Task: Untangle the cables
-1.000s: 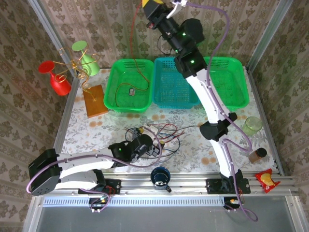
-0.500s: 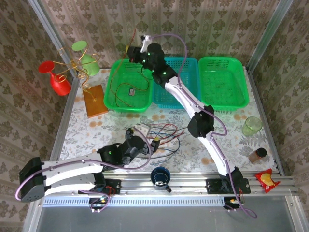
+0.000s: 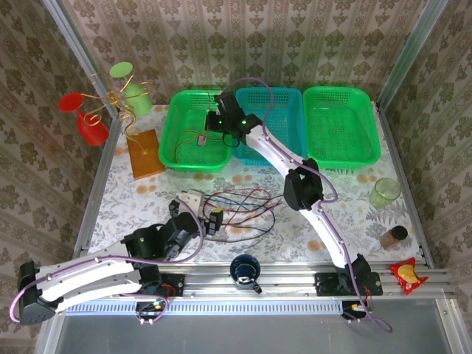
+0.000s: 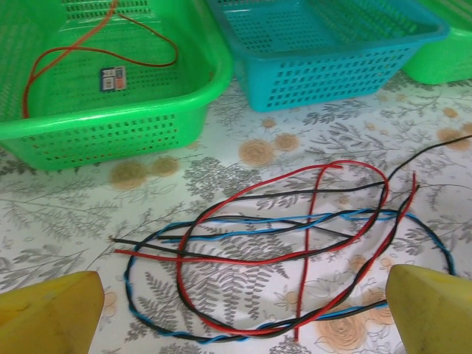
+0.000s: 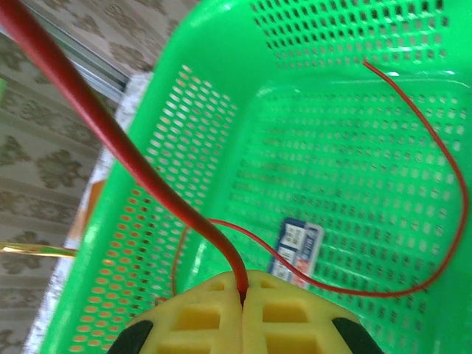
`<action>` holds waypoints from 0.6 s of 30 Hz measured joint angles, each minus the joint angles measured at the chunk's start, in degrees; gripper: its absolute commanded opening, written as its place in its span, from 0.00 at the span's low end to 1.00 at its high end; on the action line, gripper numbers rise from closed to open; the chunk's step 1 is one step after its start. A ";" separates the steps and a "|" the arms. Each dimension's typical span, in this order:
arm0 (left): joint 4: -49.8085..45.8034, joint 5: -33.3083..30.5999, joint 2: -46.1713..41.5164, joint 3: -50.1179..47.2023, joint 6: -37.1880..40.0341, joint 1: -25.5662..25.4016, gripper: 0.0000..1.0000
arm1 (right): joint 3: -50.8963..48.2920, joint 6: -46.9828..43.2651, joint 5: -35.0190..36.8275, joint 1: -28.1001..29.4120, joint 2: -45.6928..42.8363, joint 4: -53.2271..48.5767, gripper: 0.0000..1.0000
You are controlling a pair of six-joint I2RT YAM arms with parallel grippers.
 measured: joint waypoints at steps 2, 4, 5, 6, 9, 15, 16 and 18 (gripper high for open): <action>-2.27 -0.79 -0.17 0.17 -0.63 0.13 0.99 | 0.00 -1.49 1.14 0.26 0.00 -2.14 0.00; -4.22 -1.29 -0.17 0.37 -1.33 0.20 0.99 | 0.00 -3.39 2.47 0.70 0.02 -3.91 0.00; -5.11 -1.44 -0.17 0.48 -1.66 0.28 0.99 | 0.00 -4.55 3.34 1.01 0.07 -4.79 0.00; -5.57 -1.60 -0.17 0.55 -1.97 0.42 0.99 | 0.00 -5.60 4.11 1.33 0.15 -5.57 0.00; -6.60 -1.77 -0.26 0.63 -2.78 0.96 0.98 | 0.02 -8.94 6.73 2.51 0.81 -7.91 0.00; -7.58 -1.81 -1.44 0.70 -3.26 2.36 0.98 | 0.02 -15.10 10.49 4.46 2.58 -11.74 0.00; -7.67 -1.79 -1.57 0.76 -3.26 2.62 0.98 | 0.02 -15.93 11.02 4.76 2.62 -11.93 0.00; -8.00 -1.77 -1.68 0.98 -3.23 3.02 0.98 | 0.02 -17.55 11.63 5.16 2.62 -12.46 0.00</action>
